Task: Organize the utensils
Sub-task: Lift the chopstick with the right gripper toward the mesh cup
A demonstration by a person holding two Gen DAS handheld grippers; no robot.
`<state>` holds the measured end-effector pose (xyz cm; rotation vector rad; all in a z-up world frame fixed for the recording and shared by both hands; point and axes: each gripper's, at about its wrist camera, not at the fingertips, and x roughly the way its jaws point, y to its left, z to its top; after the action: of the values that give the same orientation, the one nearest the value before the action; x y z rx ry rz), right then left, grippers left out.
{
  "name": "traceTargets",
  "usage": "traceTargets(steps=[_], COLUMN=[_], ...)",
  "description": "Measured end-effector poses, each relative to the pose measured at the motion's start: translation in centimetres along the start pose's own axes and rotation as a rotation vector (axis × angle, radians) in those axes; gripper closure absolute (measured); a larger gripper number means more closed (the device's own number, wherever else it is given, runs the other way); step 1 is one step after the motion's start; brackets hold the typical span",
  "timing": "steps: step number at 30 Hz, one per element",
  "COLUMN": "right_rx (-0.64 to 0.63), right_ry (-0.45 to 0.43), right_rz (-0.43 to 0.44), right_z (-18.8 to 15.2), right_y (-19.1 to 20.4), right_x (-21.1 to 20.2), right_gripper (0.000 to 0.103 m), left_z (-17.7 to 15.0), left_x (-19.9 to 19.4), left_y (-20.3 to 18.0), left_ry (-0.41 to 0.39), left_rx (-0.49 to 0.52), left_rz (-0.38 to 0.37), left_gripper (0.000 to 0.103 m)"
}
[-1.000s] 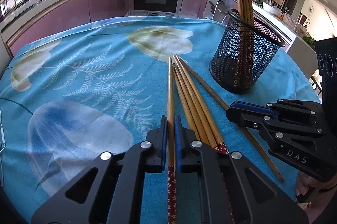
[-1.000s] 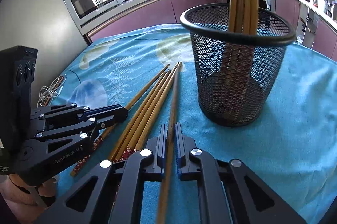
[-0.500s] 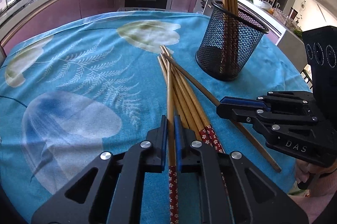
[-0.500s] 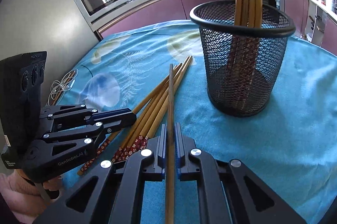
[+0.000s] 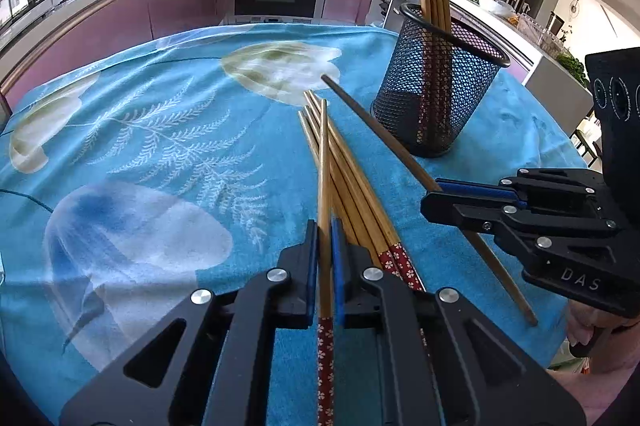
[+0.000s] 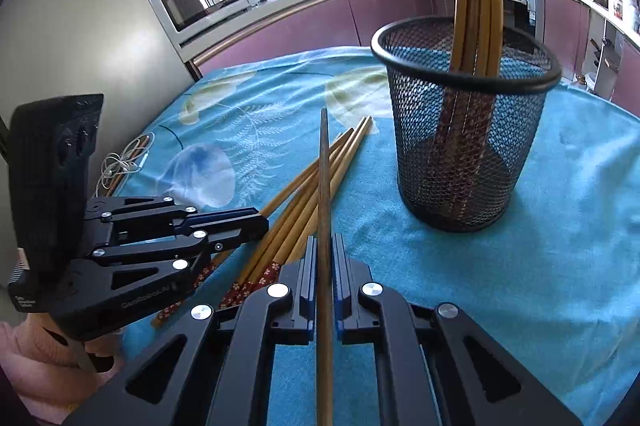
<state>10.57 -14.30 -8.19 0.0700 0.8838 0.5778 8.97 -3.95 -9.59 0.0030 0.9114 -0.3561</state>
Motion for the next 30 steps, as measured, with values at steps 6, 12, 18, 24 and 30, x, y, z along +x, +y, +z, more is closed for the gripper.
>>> traceTargets(steps=[6, 12, 18, 24, 30], right_rx=[-0.033, -0.033, -0.04, -0.06, -0.063], right_ry=[-0.085, -0.206, -0.289, -0.349, -0.405], right_rz=[0.021, 0.019, 0.001, -0.018, -0.035], right_z=[0.3, 1.2, 2.5, 4.4, 6.6], right_y=[0.3, -0.1, -0.5, -1.0, -1.6], right_x=[-3.5, -7.8, -10.4, -12.0, -14.0], right_gripper=[0.097, 0.097, 0.097, 0.097, 0.097], left_z=[0.6, 2.1, 3.7, 5.8, 9.0], left_x=[-2.8, -6.9, -10.5, -12.4, -12.8], left_y=[0.3, -0.2, -0.9, -1.6, -2.6], left_ry=[-0.068, -0.168, -0.258, -0.341, -0.395], left_rx=[-0.017, -0.009, 0.007, 0.02, 0.022], left_rz=[-0.06, -0.156, -0.232, -0.237, -0.235], left_gripper=[0.095, 0.095, 0.096, 0.095, 0.095])
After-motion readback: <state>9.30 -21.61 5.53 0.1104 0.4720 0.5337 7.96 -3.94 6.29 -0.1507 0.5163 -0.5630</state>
